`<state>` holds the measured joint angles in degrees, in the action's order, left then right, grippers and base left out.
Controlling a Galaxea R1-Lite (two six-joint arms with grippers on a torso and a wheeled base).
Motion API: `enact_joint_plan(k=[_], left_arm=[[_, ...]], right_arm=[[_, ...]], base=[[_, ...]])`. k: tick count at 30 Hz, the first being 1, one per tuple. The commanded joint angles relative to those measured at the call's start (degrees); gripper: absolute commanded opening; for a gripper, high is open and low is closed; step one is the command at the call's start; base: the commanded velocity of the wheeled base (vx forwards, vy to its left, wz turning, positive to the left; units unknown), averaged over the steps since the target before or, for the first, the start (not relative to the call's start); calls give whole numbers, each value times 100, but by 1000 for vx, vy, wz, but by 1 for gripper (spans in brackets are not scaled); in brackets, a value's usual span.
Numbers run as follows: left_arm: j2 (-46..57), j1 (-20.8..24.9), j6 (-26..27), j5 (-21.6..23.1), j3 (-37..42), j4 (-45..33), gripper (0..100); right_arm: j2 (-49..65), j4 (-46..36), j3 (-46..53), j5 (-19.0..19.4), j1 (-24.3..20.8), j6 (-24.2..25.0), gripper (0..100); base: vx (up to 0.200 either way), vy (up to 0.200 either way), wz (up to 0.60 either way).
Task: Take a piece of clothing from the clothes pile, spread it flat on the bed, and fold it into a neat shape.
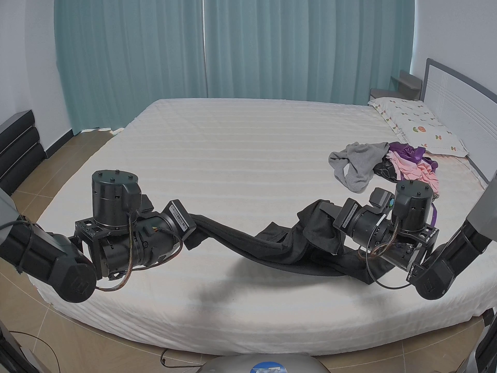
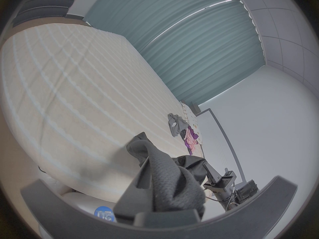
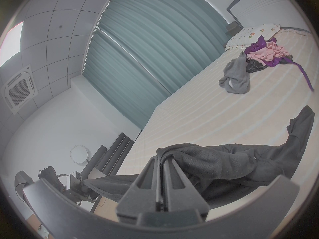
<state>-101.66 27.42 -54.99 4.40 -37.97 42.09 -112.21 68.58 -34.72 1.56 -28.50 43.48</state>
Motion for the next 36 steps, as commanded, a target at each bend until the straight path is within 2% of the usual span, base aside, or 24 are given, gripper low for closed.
enact_joint_plan(k=[1,6,18,23,31,36], left_arm=[[-47,1,-3,-1,9,1,0],[-30,-8,-29,-45,9,-8,0],[199,-26,6,-62,159,-87,0],[436,-8,6,-80,378,-281,0],[1236,80,32,-273,721,-307,0],[2097,124,472,-370,756,-878,0]], right_arm=[[-29,-3,-9,11,-6,2,0],[-20,-3,-17,2,3,2,0],[367,-12,290,-86,38,-24,0],[842,-12,668,-270,11,-33,0],[1844,-47,1222,-314,46,-59,0],[2942,-258,1301,-429,64,-174,0]], base=[[0,200,0],[0,200,0],[0,0,0],[-200,0,0],[-200,0,0],[-80,0,0]])
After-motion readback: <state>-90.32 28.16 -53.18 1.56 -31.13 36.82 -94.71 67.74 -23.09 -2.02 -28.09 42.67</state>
